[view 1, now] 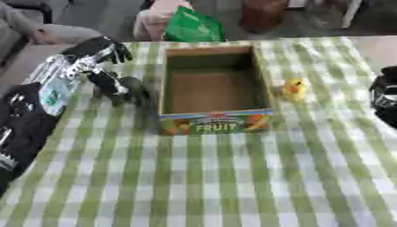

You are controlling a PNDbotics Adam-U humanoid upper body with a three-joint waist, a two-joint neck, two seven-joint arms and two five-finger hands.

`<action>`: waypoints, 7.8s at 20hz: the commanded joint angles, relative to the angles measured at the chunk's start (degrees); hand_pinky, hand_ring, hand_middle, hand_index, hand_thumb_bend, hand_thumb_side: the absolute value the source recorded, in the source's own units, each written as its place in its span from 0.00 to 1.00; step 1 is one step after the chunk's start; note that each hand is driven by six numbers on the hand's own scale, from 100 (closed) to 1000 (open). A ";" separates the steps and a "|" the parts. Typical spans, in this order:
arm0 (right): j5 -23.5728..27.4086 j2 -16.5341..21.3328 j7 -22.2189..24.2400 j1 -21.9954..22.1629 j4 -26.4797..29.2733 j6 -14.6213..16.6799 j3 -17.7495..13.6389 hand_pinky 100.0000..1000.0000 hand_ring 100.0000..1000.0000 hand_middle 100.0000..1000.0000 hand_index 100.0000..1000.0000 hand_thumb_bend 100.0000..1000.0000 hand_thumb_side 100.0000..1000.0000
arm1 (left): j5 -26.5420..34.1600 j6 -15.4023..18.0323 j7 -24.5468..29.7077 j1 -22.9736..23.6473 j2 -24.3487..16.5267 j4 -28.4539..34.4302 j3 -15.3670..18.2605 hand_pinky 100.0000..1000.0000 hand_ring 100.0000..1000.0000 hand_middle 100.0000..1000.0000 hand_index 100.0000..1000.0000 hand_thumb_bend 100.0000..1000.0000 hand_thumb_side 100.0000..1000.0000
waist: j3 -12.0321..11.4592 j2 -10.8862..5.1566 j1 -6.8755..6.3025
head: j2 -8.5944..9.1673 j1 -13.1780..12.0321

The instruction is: Pick up objects on the table and place them in the box.

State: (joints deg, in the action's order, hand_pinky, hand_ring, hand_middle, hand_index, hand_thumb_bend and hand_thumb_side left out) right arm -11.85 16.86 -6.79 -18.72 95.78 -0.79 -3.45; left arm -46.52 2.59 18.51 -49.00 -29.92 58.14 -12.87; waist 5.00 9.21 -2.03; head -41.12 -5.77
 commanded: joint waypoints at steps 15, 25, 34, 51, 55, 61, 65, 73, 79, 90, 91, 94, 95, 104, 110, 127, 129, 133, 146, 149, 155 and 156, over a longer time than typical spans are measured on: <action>0.35 0.61 0.00 -0.80 0.56 0.00 -0.25 0.60 0.62 0.51 0.62 0.00 0.00 | -13.74 3.75 2.17 -0.12 1.66 -4.22 4.77 0.67 0.57 0.50 0.65 0.54 0.09 | -0.04 -0.62 0.27 | 0.45 0.21; 0.33 0.63 -0.05 -0.68 0.51 -0.02 -0.33 0.60 0.62 0.51 0.62 0.00 0.00 | -11.09 3.03 3.00 0.03 0.72 -1.61 5.93 0.60 0.40 0.23 0.42 0.42 0.08 | -0.01 -0.75 0.20 | 0.50 0.29; 0.27 0.81 0.03 -0.42 0.41 -0.01 -0.27 0.60 0.62 0.51 0.62 0.00 0.00 | -8.83 2.30 2.61 -3.85 -0.91 6.10 7.02 0.61 0.41 0.22 0.42 0.43 0.09 | 0.01 -1.40 -0.03 | 0.17 0.31; 0.53 -0.35 1.67 -1.46 0.32 0.37 1.33 0.60 0.62 0.51 0.62 0.00 0.00 | -11.31 7.08 3.17 -8.21 10.65 6.01 0.61 0.61 0.44 0.25 0.44 0.47 0.08 | 2.86 -1.64 0.47 | 0.40 -1.55; 0.57 -0.65 1.91 -1.73 0.37 0.44 1.55 0.60 0.62 0.51 0.62 0.00 0.00 | -12.32 7.65 1.85 -7.30 13.06 4.18 -0.44 0.61 0.46 0.28 0.47 0.49 0.08 | 3.12 -1.53 0.61 | 0.75 -1.67; 0.58 -0.74 1.96 -1.81 0.35 0.44 1.53 0.60 0.62 0.51 0.62 0.00 0.00 | -12.75 9.28 2.63 -5.20 15.05 1.12 -1.60 0.65 0.56 0.48 0.65 0.54 0.08 | 3.14 -1.34 0.74 | 1.13 -1.65; 0.54 -0.74 1.85 -1.81 0.37 0.39 1.39 0.60 0.62 0.51 0.62 0.00 0.00 | -11.22 9.59 4.50 -3.69 15.88 0.64 -0.70 0.70 0.64 0.58 0.72 0.72 0.04 | 2.94 -1.19 0.78 | 1.27 -1.51; 0.31 -0.32 1.46 -1.62 0.28 0.24 0.86 0.60 0.62 0.51 0.62 0.00 0.00 | -7.22 10.52 2.56 -3.02 13.37 6.06 3.94 0.75 0.70 0.68 0.77 0.85 0.26 | 2.20 -1.21 0.77 | 1.25 -0.71; -0.17 1.31 1.26 -2.44 -0.07 0.25 0.60 0.60 0.62 0.51 0.63 0.01 0.00 | -1.27 10.26 -3.38 1.17 11.78 15.73 9.49 0.73 0.64 0.59 0.74 0.84 0.18 | 1.34 -1.39 0.78 | 1.27 -0.08; -2.34 9.88 4.34 -10.34 -6.30 1.28 3.83 0.61 0.63 0.53 0.67 0.07 0.00 | 9.03 3.93 -13.67 15.13 10.72 32.47 11.08 0.69 0.58 0.54 0.72 0.81 0.08 | -0.42 -0.96 0.85 | 1.58 1.30; -2.47 10.49 4.70 -11.04 -7.17 1.54 4.23 0.61 0.63 0.52 0.67 0.06 0.00 | 9.94 3.03 -14.59 16.60 10.59 33.85 10.98 0.69 0.58 0.54 0.72 0.81 0.08 | -0.50 -0.96 0.84 | 1.56 1.37; -3.26 11.93 5.75 -13.14 -10.06 2.17 5.43 0.61 0.63 0.53 0.68 0.10 0.00 | 12.61 0.37 -16.73 20.03 10.50 37.11 10.55 0.69 0.58 0.54 0.72 0.80 0.08 | -0.71 -0.95 0.86 | 1.54 1.54; -3.42 12.07 5.85 -13.47 -10.71 2.46 5.58 0.61 0.64 0.53 0.68 0.10 0.00 | 13.56 -0.53 -16.91 20.48 10.36 38.02 10.35 0.69 0.58 0.54 0.72 0.80 0.08 | -0.72 -0.95 0.86 | 1.54 1.54; -7.57 13.42 9.04 -19.04 -21.66 3.69 8.63 0.61 0.65 0.56 0.79 0.26 0.00 | 21.87 -4.38 -18.93 26.14 10.93 42.54 12.33 0.67 0.55 0.51 0.71 0.76 0.07 | -2.03 -0.71 0.89 | 1.71 2.03; -11.18 12.16 9.38 -21.88 -28.48 4.86 9.33 0.61 0.65 0.56 0.81 0.30 0.00 | 27.94 -4.69 -19.41 27.79 10.52 43.92 13.27 0.67 0.55 0.50 0.71 0.75 0.06 | -2.60 -0.63 0.70 | 1.73 2.34; -18.48 6.77 9.23 -26.43 -39.29 6.54 9.88 0.61 0.65 0.56 0.80 0.30 0.00 | 43.40 -4.08 -18.63 28.77 8.75 44.34 14.72 0.67 0.55 0.50 0.71 0.75 0.06 | -3.47 -0.37 0.59 | 1.74 3.07; -19.25 6.18 9.34 -26.98 -40.17 6.79 9.93 0.61 0.65 0.56 0.80 0.30 0.00 | 43.53 -4.04 -18.56 28.83 8.78 44.30 14.73 0.67 0.55 0.50 0.71 0.75 0.06 | -3.59 -0.33 0.61 | 1.79 3.14; -20.45 4.95 9.57 -27.81 -41.62 7.13 9.94 0.61 0.65 0.56 0.80 0.30 0.00 | 43.59 -3.97 -18.42 28.94 8.89 44.20 14.69 0.67 0.55 0.50 0.71 0.76 0.06 | -3.86 -0.27 0.65 | 1.71 3.26; -23.71 3.68 11.27 -27.95 -44.31 7.91 10.52 0.62 0.65 0.57 0.67 0.33 0.00 | 43.63 -3.92 -18.24 29.32 9.14 43.94 14.68 0.67 0.55 0.50 0.71 0.75 0.07 | -4.27 -0.24 0.77 | 1.53 3.25; -25.30 3.84 11.60 -27.74 -44.38 7.57 10.55 0.62 0.65 0.57 0.66 0.30 0.00 | 43.63 -3.92 -18.19 29.34 9.13 43.90 14.65 0.67 0.55 0.50 0.71 0.75 0.07 | -4.19 -0.23 0.79 | 1.47 3.21; -27.43 4.00 10.75 -27.52 -43.91 6.70 10.16 0.59 0.59 0.44 0.49 0.17 0.00 | 43.61 -3.96 -18.10 29.55 9.19 43.76 14.61 0.67 0.55 0.50 0.71 0.75 0.07 | -4.08 -0.26 0.73 | 1.45 3.15; -27.56 4.01 10.21 -27.50 -43.77 6.62 10.12 0.59 0.59 0.43 0.48 0.16 0.00 | 43.61 -3.96 -18.11 29.57 9.19 43.75 14.64 0.67 0.55 0.50 0.71 0.75 0.07 | -4.08 -0.28 0.70 | 1.48 3.15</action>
State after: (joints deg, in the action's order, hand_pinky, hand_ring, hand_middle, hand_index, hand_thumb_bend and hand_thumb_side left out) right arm -38.60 19.89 3.86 -45.50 51.19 5.99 7.04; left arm -3.05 -1.33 0.25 -18.99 -19.66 101.26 1.26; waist 0.89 9.72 -1.31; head -39.73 -2.59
